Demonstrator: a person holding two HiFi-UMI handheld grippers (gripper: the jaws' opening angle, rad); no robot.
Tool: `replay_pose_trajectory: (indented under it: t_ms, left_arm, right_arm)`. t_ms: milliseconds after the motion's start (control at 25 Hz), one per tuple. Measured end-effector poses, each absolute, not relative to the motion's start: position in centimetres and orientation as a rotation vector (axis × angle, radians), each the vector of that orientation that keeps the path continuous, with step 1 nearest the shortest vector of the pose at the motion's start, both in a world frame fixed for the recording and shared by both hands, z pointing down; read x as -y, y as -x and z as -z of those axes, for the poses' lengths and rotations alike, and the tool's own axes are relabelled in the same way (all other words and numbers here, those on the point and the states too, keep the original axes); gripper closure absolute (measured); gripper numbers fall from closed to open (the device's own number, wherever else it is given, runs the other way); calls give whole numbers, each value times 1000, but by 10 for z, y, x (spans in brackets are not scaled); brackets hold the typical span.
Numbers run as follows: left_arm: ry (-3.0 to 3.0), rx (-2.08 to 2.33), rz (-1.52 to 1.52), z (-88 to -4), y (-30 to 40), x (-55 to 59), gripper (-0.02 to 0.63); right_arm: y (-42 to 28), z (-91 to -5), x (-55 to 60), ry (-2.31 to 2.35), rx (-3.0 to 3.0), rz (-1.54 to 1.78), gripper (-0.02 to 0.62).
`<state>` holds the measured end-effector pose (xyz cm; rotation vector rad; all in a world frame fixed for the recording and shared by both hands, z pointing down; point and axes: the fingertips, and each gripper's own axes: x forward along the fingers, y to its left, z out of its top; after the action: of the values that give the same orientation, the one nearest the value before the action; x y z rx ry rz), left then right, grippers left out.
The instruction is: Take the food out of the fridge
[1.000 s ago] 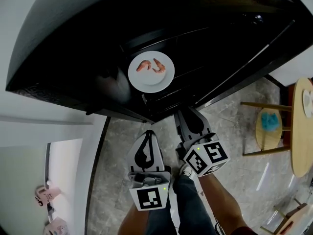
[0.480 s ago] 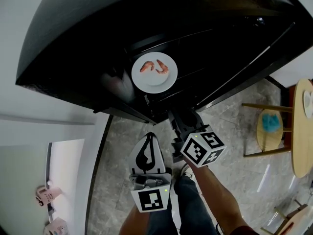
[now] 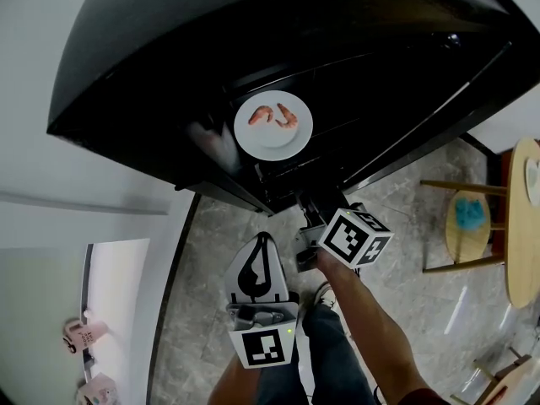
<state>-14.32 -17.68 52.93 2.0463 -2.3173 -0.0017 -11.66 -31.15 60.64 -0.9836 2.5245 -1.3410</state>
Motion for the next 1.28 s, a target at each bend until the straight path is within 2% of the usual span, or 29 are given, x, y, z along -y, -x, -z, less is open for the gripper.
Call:
replay_pose_trajectory:
  t_ms: [680,1280]
  left_arm:
    - [-2030,2305,-6,-537,145,177,592]
    - [-2009,2305,-8,-540,148,175,592]
  right_arm:
    - [122,-611,336,790,-2227,1630,459]
    - [138,-595,344,648,-2118,1692,460]
